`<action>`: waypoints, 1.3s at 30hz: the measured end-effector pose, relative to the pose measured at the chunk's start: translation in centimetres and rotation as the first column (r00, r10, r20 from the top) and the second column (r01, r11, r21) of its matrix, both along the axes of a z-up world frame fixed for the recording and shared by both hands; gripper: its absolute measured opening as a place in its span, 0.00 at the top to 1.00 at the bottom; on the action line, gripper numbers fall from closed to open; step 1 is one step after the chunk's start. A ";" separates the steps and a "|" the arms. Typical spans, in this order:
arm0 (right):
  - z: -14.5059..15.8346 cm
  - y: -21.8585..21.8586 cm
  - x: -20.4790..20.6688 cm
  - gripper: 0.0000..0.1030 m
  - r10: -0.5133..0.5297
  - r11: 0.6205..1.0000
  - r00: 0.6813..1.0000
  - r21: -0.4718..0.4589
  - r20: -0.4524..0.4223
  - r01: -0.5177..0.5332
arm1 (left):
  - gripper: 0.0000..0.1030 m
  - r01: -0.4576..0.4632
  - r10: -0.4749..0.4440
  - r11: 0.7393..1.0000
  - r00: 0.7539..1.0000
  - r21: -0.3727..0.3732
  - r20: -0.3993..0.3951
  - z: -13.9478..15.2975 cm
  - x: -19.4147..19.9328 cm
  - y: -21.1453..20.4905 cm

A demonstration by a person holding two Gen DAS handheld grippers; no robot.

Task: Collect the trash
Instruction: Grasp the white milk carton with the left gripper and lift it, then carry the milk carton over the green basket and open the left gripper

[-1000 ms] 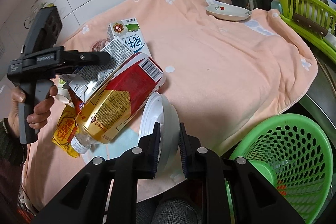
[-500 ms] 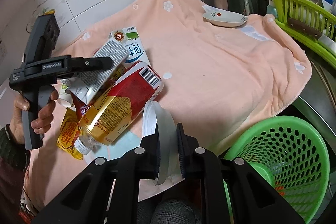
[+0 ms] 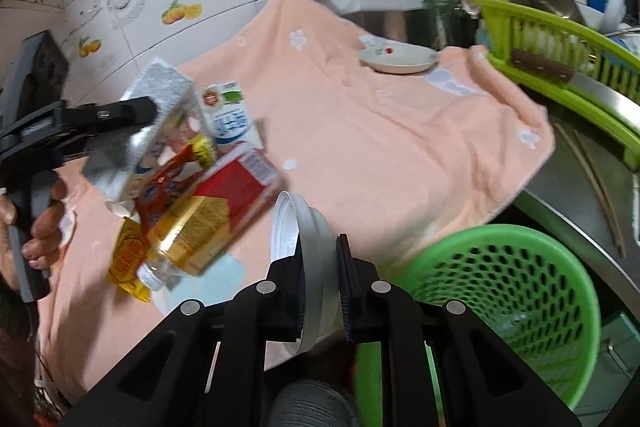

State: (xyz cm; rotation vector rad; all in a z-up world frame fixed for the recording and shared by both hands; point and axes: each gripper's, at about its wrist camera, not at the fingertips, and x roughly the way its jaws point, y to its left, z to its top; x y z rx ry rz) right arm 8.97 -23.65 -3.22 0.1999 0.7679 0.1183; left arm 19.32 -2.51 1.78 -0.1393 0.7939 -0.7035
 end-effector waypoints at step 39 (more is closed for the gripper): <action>-10.6 -13.0 -7.2 0.65 -0.211 0.977 0.933 -0.081 -0.291 0.195 | 0.33 0.241 -0.223 0.965 0.962 0.103 -0.158 -10.3 -6.8 -19.6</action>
